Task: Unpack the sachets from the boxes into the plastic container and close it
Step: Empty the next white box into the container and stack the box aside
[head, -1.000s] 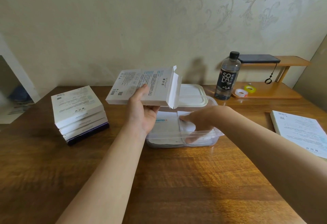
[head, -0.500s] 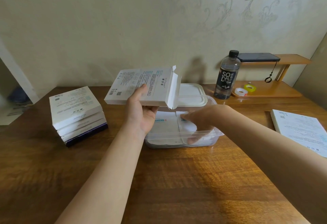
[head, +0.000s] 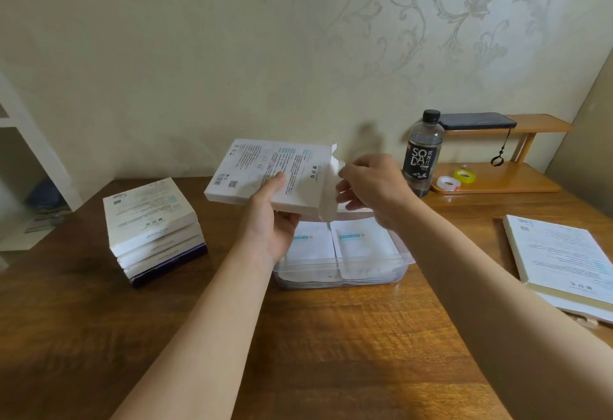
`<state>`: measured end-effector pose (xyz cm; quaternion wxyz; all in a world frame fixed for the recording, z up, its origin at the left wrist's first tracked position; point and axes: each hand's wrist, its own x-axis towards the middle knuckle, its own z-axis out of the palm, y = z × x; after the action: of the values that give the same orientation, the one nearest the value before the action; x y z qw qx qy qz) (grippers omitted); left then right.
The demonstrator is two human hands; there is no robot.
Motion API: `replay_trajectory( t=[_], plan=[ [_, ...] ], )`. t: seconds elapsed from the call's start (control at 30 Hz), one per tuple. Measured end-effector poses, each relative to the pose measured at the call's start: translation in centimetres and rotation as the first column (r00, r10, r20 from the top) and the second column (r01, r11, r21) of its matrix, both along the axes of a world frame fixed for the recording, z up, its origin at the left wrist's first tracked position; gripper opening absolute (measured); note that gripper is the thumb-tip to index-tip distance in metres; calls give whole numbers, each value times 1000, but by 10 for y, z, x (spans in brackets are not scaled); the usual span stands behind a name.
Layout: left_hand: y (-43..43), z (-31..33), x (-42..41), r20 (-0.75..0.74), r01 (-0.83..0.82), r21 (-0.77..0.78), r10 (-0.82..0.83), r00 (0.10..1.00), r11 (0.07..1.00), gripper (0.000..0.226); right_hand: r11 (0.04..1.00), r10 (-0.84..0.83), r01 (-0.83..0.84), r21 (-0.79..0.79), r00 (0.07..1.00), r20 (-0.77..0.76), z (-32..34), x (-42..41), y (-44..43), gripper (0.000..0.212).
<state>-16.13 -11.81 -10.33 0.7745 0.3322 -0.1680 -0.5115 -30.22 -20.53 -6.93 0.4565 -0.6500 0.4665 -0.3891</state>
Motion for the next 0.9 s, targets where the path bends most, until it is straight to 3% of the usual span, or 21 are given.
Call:
replay_trajectory(
  t=[0.23,0.4,0.63,0.9],
  plan=[
    [0,6,-4,319,-44,85,15,948,995,40,918,96,-198,344,952,292,-6,7,20,28],
    [1,8,-7,370,-67,91,29,929,994,37,853,57,-232,468,932,359,-17,4,18,27],
    [1,8,5,227,-7,77,-11,974,997,34,808,13,-252,533,911,411,-23,-7,14,22],
    [-2,3,31,-26,-118,87,121,992,989,45,858,-61,-267,439,796,603,-12,-19,3,19]
  ],
)
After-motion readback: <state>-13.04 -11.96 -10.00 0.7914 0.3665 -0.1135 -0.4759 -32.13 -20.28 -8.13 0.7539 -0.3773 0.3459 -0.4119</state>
